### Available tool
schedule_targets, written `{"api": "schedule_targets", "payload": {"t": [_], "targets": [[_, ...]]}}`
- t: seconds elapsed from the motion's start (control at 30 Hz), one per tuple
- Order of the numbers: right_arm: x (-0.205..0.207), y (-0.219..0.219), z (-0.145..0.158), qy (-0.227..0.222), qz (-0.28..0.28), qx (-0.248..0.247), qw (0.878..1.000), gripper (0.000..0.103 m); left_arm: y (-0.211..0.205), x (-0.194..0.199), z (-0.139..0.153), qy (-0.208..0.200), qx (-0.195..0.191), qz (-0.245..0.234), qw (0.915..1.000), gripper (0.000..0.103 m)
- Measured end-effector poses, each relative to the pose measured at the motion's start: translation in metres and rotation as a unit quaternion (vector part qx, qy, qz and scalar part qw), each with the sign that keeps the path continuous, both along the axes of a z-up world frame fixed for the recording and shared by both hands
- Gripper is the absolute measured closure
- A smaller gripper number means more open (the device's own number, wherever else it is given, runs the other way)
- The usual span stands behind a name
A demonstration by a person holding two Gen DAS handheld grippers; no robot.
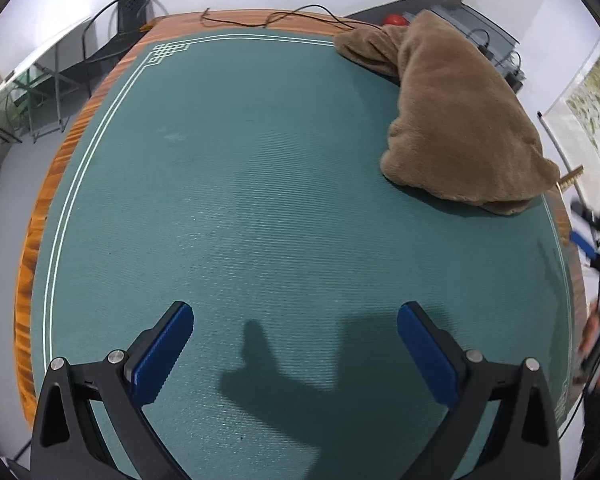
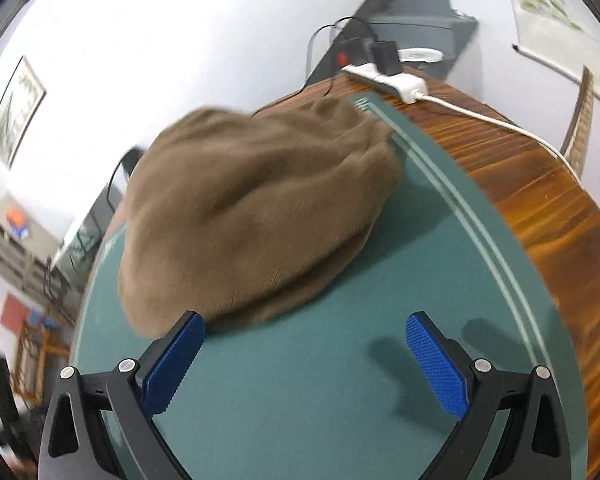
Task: Fold clothes
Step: 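Grasp an edge of the brown fleece cloth with the right gripper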
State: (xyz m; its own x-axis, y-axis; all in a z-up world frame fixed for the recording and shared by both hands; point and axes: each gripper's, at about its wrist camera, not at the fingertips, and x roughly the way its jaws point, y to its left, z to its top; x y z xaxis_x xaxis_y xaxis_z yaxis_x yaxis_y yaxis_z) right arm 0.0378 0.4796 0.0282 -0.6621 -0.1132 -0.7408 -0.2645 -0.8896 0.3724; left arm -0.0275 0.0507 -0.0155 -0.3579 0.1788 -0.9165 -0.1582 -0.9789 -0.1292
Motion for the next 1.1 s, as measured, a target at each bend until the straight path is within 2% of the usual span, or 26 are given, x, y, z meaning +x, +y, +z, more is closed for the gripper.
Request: {"api": "schedule_targets", "payload": {"t": [0.13, 0.4, 0.43, 0.5, 0.53, 0.57, 0.73, 0.87, 0.97, 1.1], "targets": [[-0.032, 0.006, 0.003, 0.007, -0.012, 0.01, 1.0, 0.0, 0.006, -0.003, -0.004, -0.004, -0.015, -0.004, 0.9999, 0.001], [-0.075, 0.014, -0.008, 0.011, -0.018, -0.018, 1.0, 0.001, 0.017, -0.004, -0.009, -0.008, -0.043, -0.008, 0.999, 0.001], [-0.083, 0.01, -0.009, 0.01, -0.014, -0.011, 1.0, 0.007, 0.018, -0.004, -0.009, -0.009, -0.046, -0.009, 0.9989, 0.001], [-0.101, 0.006, -0.013, 0.006, -0.003, 0.001, 1.0, 0.029, 0.019, -0.005, -0.01, -0.01, -0.052, -0.009, 0.9985, 0.001], [-0.105, 0.003, -0.013, 0.003, -0.001, 0.002, 1.0, 0.057, 0.02, -0.006, -0.011, -0.011, -0.055, -0.009, 0.9984, 0.001], [-0.109, 0.001, -0.013, 0.001, 0.002, 0.003, 1.0, 0.071, 0.02, -0.006, -0.011, -0.011, -0.056, -0.01, 0.9983, 0.001], [-0.116, -0.018, 0.005, 0.033, 0.033, 0.025, 0.999, 0.08, 0.019, -0.007, -0.014, -0.012, -0.06, -0.002, 0.9981, 0.001], [-0.113, -0.034, 0.024, 0.067, 0.068, 0.012, 0.995, 0.084, 0.01, -0.01, -0.017, -0.014, -0.059, 0.003, 0.9982, 0.001], [-0.113, -0.051, 0.034, 0.07, 0.081, 0.047, 0.993, 0.084, 0.01, -0.009, -0.017, -0.015, -0.061, 0.001, 0.9981, 0.001], [-0.117, -0.052, 0.027, 0.056, 0.067, 0.067, 0.994, 0.083, 0.009, -0.003, -0.013, -0.012, -0.062, -0.004, 0.998, 0.001]]}}
